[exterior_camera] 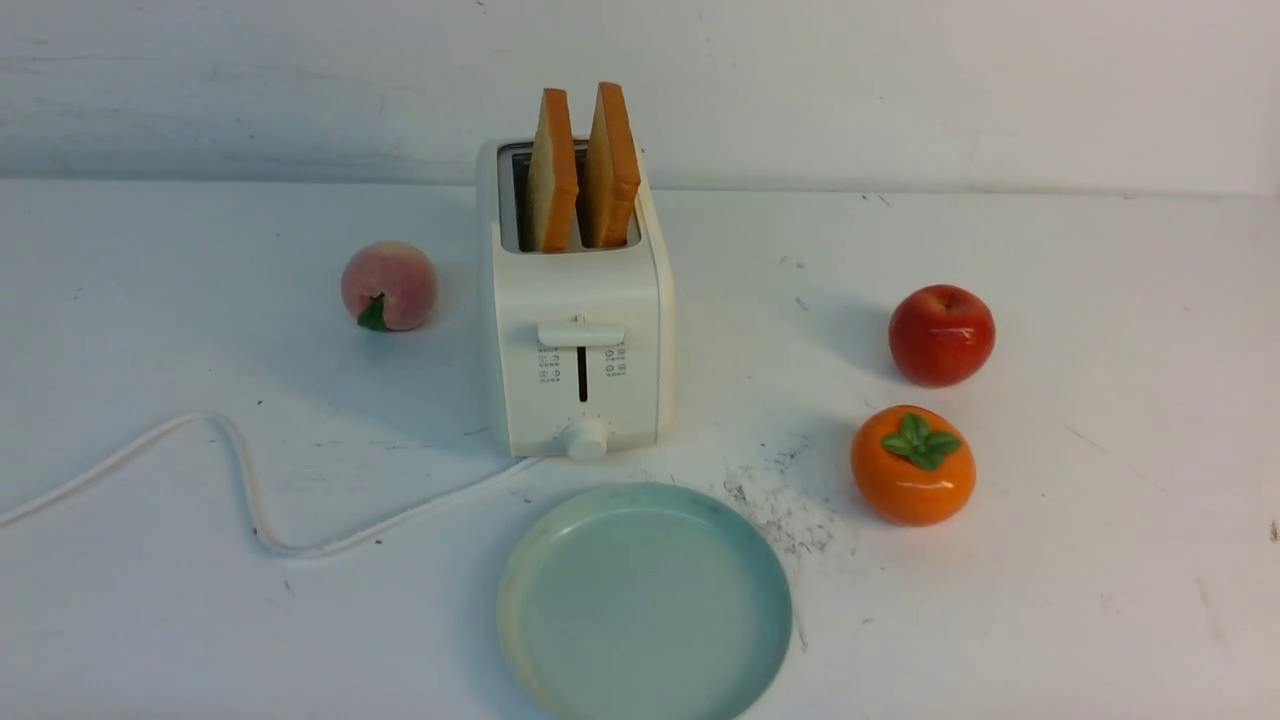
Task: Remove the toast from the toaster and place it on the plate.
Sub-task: Use the right arm to take out a slice of bread
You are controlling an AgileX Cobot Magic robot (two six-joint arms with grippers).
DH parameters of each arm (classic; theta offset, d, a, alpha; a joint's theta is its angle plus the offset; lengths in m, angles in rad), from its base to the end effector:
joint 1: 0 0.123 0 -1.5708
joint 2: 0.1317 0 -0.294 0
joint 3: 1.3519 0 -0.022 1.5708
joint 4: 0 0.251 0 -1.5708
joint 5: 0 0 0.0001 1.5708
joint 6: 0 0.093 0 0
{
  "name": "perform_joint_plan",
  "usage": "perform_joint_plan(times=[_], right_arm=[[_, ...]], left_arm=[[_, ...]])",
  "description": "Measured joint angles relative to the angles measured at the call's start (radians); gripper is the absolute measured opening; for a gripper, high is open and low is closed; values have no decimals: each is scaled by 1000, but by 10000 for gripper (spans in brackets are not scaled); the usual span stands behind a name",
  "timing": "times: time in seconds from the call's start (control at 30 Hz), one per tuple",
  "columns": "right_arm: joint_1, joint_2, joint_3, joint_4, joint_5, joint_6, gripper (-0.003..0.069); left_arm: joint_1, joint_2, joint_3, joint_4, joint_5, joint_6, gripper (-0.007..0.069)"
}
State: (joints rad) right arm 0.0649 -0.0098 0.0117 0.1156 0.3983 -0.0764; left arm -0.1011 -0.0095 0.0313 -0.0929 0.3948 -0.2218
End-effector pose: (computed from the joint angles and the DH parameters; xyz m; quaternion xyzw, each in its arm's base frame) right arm 0.0445 0.0071 0.1736 -0.0272 0.8074 0.0461 0.5875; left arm 0.0446 -0.0079 0.1672 -0.0734 0.8096 -0.1323 0.5671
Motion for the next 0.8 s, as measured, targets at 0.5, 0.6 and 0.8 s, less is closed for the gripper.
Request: perform_joint_plan(times=[0.5, 0.6, 0.8], right_arm=[[0, 0, 0, -9, 0, -3, 240], [0, 0, 1, -16, -8, -4, 240], [0, 0, 13, 226, -134, 162, 240]], left_arm=[[0, 0, 0, 0, -1, 1, 238], [0, 0, 0, -18, -25, -3, 238], [0, 0, 0, -402, -253, -210, 238]])
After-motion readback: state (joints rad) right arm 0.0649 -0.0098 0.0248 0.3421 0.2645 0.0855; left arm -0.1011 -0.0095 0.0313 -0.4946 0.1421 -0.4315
